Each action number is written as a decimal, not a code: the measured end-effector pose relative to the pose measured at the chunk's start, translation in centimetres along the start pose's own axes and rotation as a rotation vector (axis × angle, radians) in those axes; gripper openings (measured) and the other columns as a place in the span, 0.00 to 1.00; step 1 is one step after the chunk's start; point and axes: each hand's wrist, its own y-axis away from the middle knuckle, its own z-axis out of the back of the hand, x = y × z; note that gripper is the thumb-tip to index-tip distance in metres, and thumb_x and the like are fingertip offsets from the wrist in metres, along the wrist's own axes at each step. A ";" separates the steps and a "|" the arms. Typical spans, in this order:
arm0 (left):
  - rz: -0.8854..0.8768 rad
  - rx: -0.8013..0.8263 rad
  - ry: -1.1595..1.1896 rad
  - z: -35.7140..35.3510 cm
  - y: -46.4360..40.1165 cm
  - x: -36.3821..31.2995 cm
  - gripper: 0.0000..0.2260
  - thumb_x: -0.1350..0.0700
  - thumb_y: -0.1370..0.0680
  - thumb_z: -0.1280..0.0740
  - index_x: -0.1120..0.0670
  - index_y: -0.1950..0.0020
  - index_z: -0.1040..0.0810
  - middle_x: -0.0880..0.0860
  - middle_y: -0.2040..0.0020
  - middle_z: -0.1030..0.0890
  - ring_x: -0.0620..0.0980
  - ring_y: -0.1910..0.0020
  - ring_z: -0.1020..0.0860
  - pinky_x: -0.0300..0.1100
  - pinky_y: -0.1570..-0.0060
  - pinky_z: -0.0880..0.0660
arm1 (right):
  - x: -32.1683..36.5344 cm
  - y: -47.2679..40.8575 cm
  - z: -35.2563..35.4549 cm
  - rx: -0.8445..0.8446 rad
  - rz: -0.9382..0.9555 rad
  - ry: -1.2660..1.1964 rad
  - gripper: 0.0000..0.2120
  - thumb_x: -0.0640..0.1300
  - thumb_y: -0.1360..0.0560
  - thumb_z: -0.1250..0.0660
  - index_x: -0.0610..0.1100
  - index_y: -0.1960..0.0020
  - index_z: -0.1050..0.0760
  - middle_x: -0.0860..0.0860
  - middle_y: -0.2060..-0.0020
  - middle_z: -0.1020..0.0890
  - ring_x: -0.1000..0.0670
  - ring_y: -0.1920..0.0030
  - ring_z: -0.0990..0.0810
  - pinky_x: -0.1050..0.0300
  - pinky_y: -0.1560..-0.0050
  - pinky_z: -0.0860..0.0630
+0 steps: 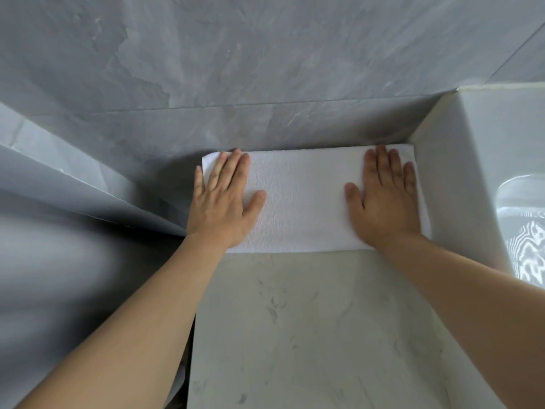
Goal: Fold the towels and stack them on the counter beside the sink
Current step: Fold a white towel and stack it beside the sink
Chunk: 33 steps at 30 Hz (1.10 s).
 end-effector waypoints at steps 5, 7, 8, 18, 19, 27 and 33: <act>-0.003 -0.036 -0.016 -0.1 -0.1 -0.1 0.33 0.35 0.20 0.61 0.48 0.19 0.60 0.45 0.19 0.60 0.44 0.21 0.63 0.57 0.23 0.63 | 0.0 -0.2 -0.3 -0.034 -0.008 0.004 0.38 0.58 0.25 0.56 0.37 0.21 0.52 0.39 0.22 0.50 0.41 0.22 0.53 0.46 0.23 0.60; 0.004 -0.063 -0.018 -0.4 0.2 -0.2 0.32 0.37 0.20 0.60 0.49 0.18 0.58 0.45 0.18 0.58 0.44 0.21 0.62 0.57 0.23 0.62 | -0.2 -0.1 -0.5 -0.039 -0.006 0.014 0.38 0.58 0.25 0.56 0.36 0.22 0.52 0.39 0.22 0.50 0.40 0.22 0.53 0.46 0.23 0.60; 0.008 -0.071 -0.013 -0.2 0.1 -0.2 0.32 0.37 0.20 0.60 0.49 0.18 0.57 0.45 0.18 0.57 0.44 0.21 0.61 0.57 0.23 0.62 | -0.1 -0.3 -0.4 -0.035 -0.009 0.015 0.38 0.58 0.24 0.56 0.36 0.21 0.52 0.39 0.22 0.50 0.40 0.22 0.53 0.46 0.23 0.60; -0.027 -0.239 0.070 3.0 5.4 -5.9 0.24 0.51 0.18 0.42 0.61 0.24 0.36 0.58 0.27 0.32 0.60 0.25 0.38 0.55 0.22 0.52 | 0.4 8.0 4.4 -0.179 0.259 -0.405 0.25 0.44 0.22 0.37 0.37 0.27 0.34 0.41 0.25 0.37 0.40 0.26 0.38 0.51 0.27 0.42; -0.067 -0.247 0.106 3.2 7.1 -6.9 0.23 0.53 0.18 0.41 0.62 0.26 0.34 0.59 0.30 0.30 0.61 0.27 0.36 0.56 0.23 0.49 | 0.6 9.5 5.0 -0.173 0.245 -0.426 0.25 0.42 0.23 0.36 0.37 0.28 0.34 0.41 0.26 0.36 0.40 0.27 0.37 0.50 0.28 0.41; -0.156 -0.262 0.281 6.4 16.3 -12.9 0.19 0.59 0.19 0.36 0.66 0.30 0.30 0.62 0.33 0.28 0.63 0.30 0.31 0.59 0.27 0.38 | -3.6 19.4 11.2 -0.251 0.256 -0.474 0.24 0.39 0.23 0.36 0.38 0.28 0.33 0.44 0.28 0.32 0.44 0.29 0.34 0.58 0.29 0.41; -0.315 -0.340 0.389 8.7 17.9 -20.8 0.18 0.61 0.19 0.37 0.67 0.31 0.28 0.64 0.35 0.26 0.66 0.34 0.28 0.61 0.31 0.33 | -10.1 24.2 14.0 -0.304 0.140 -0.440 0.23 0.38 0.23 0.36 0.37 0.29 0.32 0.43 0.28 0.31 0.42 0.28 0.33 0.51 0.27 0.38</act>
